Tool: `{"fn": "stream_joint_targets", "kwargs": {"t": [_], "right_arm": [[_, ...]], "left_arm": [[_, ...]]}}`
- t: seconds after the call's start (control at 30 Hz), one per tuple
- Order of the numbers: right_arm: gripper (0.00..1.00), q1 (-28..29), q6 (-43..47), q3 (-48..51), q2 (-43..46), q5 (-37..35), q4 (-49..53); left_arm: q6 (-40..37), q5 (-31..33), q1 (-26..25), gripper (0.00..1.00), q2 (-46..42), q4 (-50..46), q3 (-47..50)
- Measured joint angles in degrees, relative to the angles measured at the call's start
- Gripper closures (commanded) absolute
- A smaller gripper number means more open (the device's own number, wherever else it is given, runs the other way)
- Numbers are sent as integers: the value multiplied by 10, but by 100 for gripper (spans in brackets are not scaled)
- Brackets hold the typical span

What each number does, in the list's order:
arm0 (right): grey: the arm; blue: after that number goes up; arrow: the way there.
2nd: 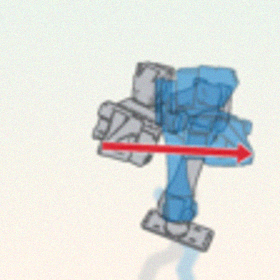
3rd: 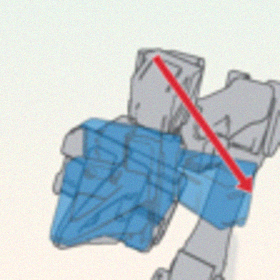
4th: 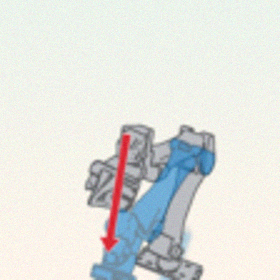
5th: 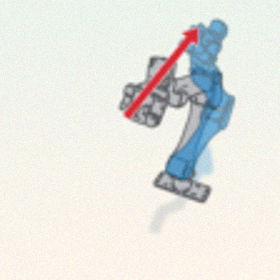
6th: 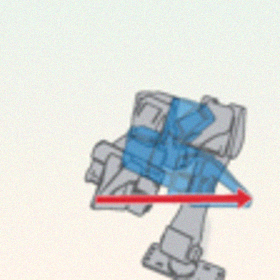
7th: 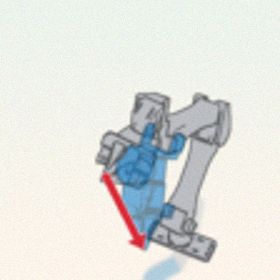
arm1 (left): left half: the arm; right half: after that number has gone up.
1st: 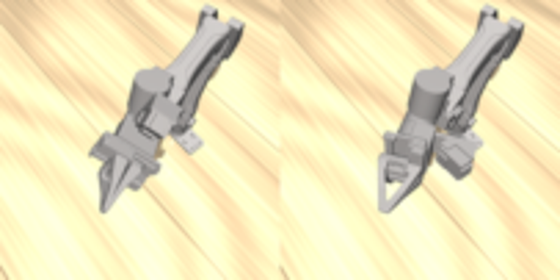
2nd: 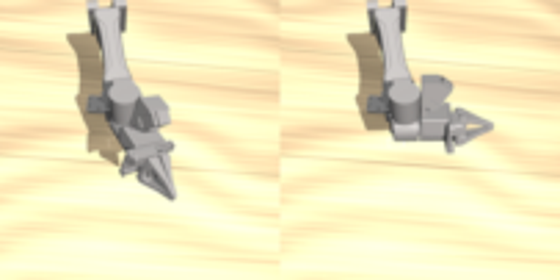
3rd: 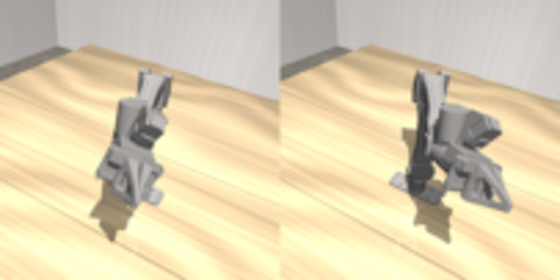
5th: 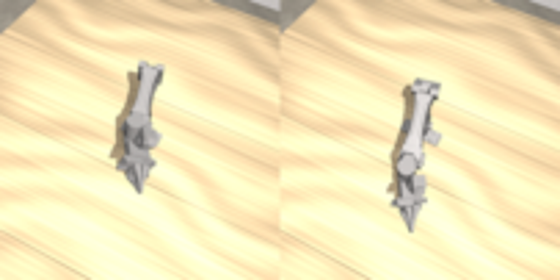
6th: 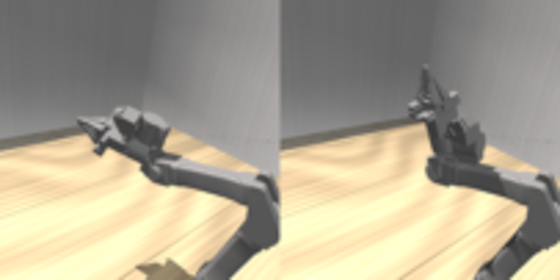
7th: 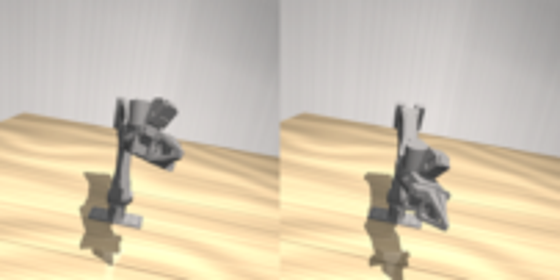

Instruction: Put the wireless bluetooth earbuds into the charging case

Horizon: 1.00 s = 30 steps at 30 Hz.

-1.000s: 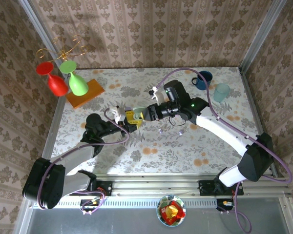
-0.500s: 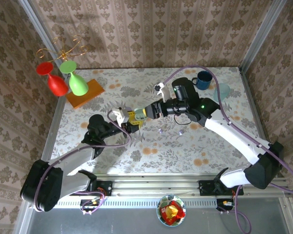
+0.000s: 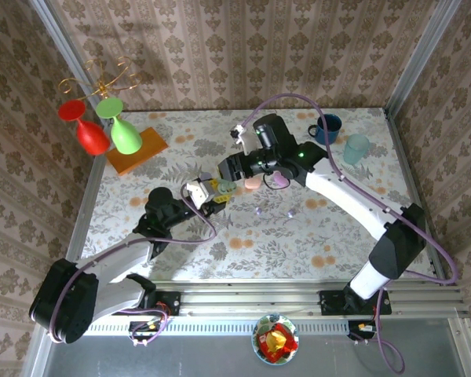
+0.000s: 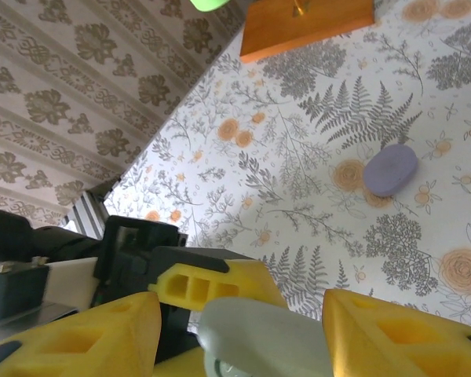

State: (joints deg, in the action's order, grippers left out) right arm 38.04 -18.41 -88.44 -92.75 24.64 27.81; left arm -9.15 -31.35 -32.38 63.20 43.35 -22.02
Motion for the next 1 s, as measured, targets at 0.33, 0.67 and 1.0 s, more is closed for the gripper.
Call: {"fn": "stream_joint_targets", "kwargs": {"t": [0.33,0.67,1.0], "right_arm": [[42,0,-16,15,6,6,5],[37,-8,-49,55,61,17,-38],[25,-72,-221,204,111,94,-203]], "left_arm": [[4,17,-2,74,-3,38,10],[40,19,-2,74,21,113,14],[101,20,-2,76,63,223,18]]}}
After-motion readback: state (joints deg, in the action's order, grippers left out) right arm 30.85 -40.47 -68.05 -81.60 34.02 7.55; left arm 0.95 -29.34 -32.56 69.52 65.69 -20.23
